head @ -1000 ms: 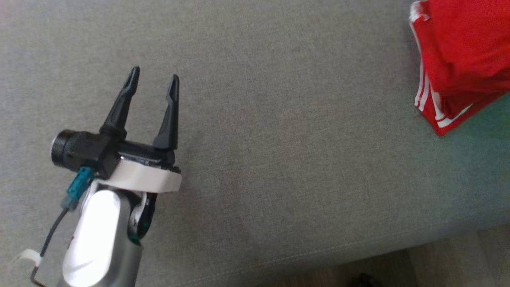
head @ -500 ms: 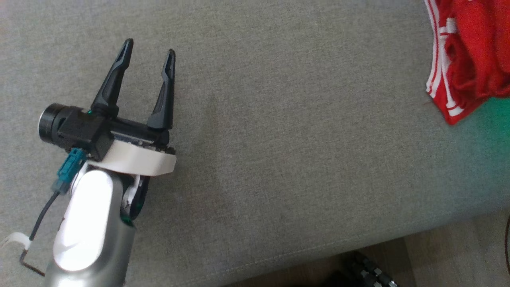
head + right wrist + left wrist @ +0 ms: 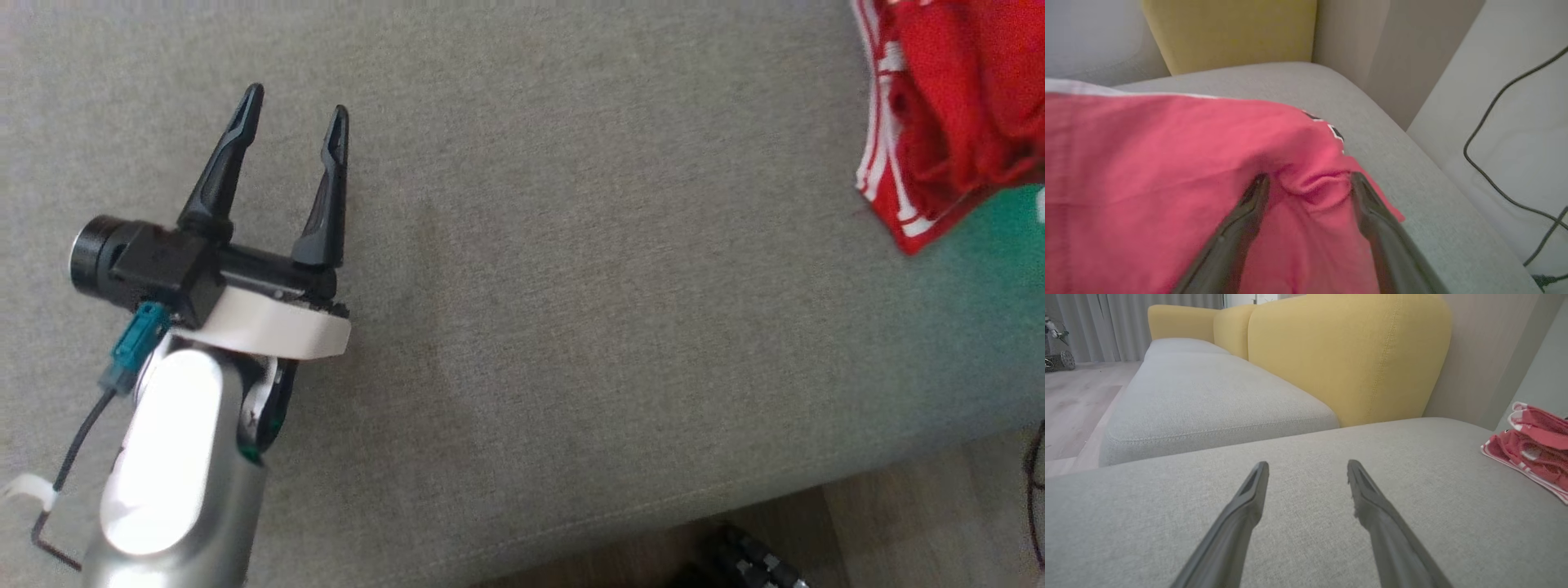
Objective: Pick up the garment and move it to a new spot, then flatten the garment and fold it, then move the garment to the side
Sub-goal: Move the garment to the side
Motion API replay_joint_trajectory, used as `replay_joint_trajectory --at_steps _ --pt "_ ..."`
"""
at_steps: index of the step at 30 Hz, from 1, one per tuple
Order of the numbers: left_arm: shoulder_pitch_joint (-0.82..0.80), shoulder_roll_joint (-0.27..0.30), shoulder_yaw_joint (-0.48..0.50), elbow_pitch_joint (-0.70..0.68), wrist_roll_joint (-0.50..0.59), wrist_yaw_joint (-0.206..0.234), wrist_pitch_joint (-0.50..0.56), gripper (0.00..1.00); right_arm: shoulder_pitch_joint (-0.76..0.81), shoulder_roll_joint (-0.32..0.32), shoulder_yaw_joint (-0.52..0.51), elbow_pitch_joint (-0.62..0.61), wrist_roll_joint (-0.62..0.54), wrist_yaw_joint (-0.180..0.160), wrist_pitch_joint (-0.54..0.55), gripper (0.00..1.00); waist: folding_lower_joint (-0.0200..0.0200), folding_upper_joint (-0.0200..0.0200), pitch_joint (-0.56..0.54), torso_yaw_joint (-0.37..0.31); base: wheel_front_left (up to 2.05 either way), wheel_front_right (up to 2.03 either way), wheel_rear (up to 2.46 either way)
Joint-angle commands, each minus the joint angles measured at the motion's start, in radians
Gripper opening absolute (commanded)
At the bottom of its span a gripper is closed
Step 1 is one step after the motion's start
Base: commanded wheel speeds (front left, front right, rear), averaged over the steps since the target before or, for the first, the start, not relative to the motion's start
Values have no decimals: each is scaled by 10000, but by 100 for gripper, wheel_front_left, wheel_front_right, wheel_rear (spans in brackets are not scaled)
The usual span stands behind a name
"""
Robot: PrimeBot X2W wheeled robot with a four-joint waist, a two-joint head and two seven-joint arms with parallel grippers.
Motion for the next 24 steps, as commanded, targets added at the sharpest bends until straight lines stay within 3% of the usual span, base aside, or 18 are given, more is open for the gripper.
replay_joint_trajectory --at_steps 1,8,15,24 --pt "39 195 315 -271 -81 36 -48 100 402 7 221 -678 -111 -9 -101 100 -1 0 -406 -103 0 0 0" --pt "899 171 586 -231 -314 301 -49 100 2320 1026 419 -3169 -199 -9 257 100 -1 0 -1631 -171 0 0 0" --pt "1811 127 878 -102 -620 618 -30 100 4175 1950 1206 -5617 -273 -9 222 100 -1 0 -2714 217 0 0 0" --pt "2640 87 1084 -167 -880 935 50 100 5156 2397 2512 -6543 -338 -9 -393 100 -1 0 -3611 1270 0 0 0"
